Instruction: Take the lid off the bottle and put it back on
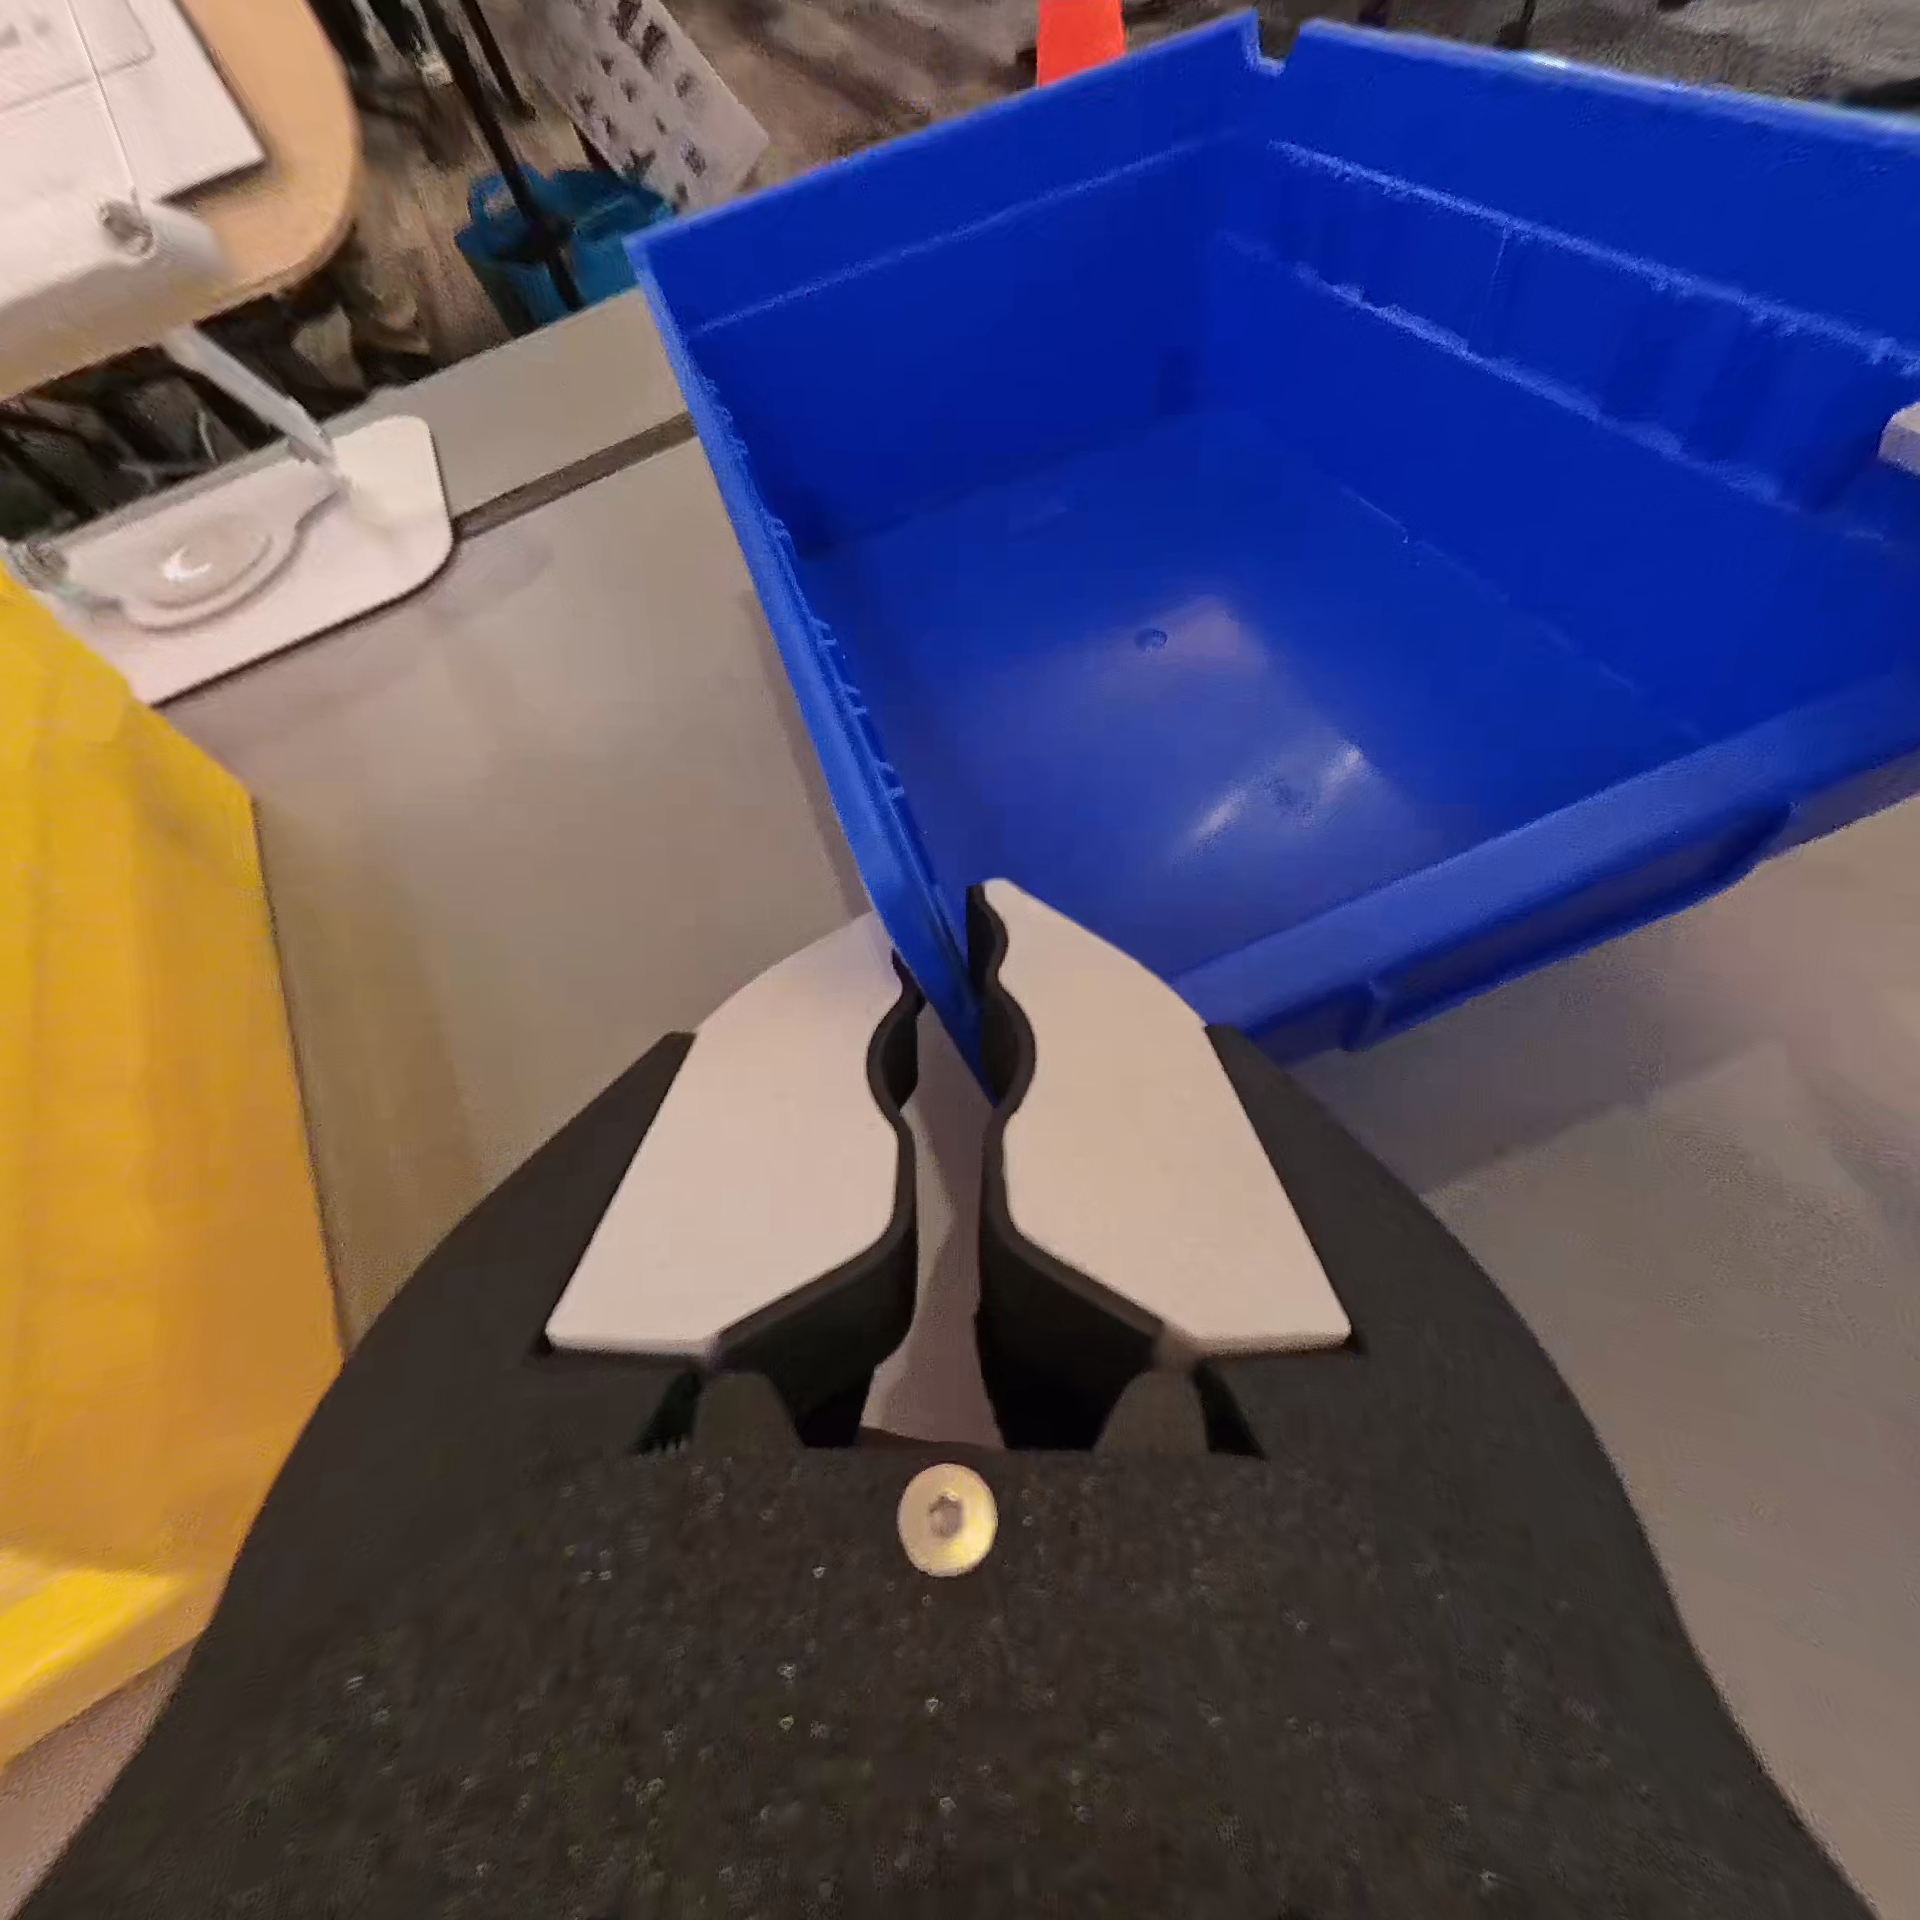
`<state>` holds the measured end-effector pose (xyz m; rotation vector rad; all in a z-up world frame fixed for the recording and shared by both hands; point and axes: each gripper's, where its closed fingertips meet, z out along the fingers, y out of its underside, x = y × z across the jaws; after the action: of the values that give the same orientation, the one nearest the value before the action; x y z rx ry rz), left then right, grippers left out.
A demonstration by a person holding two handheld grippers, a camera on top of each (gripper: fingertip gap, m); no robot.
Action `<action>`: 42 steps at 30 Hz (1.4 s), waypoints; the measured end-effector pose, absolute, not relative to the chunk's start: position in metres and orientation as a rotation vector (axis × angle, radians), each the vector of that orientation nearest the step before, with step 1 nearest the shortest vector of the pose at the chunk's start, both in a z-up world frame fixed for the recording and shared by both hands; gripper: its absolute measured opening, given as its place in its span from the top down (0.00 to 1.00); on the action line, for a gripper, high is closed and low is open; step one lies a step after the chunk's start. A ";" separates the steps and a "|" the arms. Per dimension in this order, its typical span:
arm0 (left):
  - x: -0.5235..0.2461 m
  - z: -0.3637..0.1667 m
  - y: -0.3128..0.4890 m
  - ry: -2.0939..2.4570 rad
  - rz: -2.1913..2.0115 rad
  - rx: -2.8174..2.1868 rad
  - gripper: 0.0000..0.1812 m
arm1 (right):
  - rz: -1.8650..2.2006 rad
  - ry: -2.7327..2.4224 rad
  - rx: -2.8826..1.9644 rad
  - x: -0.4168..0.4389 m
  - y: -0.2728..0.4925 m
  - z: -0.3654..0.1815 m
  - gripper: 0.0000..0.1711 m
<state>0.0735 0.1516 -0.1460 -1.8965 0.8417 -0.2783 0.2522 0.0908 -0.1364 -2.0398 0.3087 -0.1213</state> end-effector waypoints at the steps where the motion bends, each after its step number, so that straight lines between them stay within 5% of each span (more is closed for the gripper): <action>1: 0.078 -0.149 0.149 0.850 -0.284 -1.889 0.96 | -0.123 0.314 -2.015 0.258 0.090 -0.138 0.98; 7: 0.088 -0.167 0.138 0.906 -0.409 -1.926 0.92 | 0.035 0.487 -2.040 0.269 0.092 -0.164 0.97; 13: 0.076 -0.136 0.108 1.028 -0.736 -1.930 0.72 | -0.101 0.456 -2.029 0.279 0.081 -0.146 0.88; 17: -0.029 -0.059 0.121 0.920 -0.671 -1.714 0.70 | -0.275 0.330 -1.862 0.268 0.062 -0.065 0.79; 20: -0.148 -0.050 0.165 0.713 -0.452 -1.803 0.69 | -0.218 0.078 -1.852 0.186 0.086 -0.028 0.72; 25: -0.284 -0.102 0.218 0.391 -0.275 -1.991 0.63 | 0.098 -0.214 -1.924 -0.021 0.144 -0.074 0.70; 29: -0.286 -0.137 0.237 0.450 -0.277 -2.068 0.70 | 0.072 -0.184 -2.040 -0.101 0.172 -0.136 0.69; 34: -0.282 -0.152 0.252 0.483 -0.257 -2.089 0.95 | 0.049 0.020 -2.112 -0.114 0.204 -0.162 0.75; 35: -0.286 -0.152 0.256 0.481 -0.239 -2.090 0.96 | 0.017 0.042 -2.104 -0.110 0.207 -0.161 0.81; 36: -0.290 -0.152 0.259 0.476 -0.228 -2.093 0.97 | -0.045 0.097 -2.108 -0.101 0.209 -0.161 0.98; 42: -0.330 -0.126 0.272 0.414 -0.272 -2.029 0.98 | -0.161 0.033 -1.943 -0.139 0.214 -0.126 0.98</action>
<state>-0.3302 0.2723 -0.1256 -2.0287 0.4139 -0.2724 -0.1387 0.2144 -0.1262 -1.9432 0.0327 -0.1607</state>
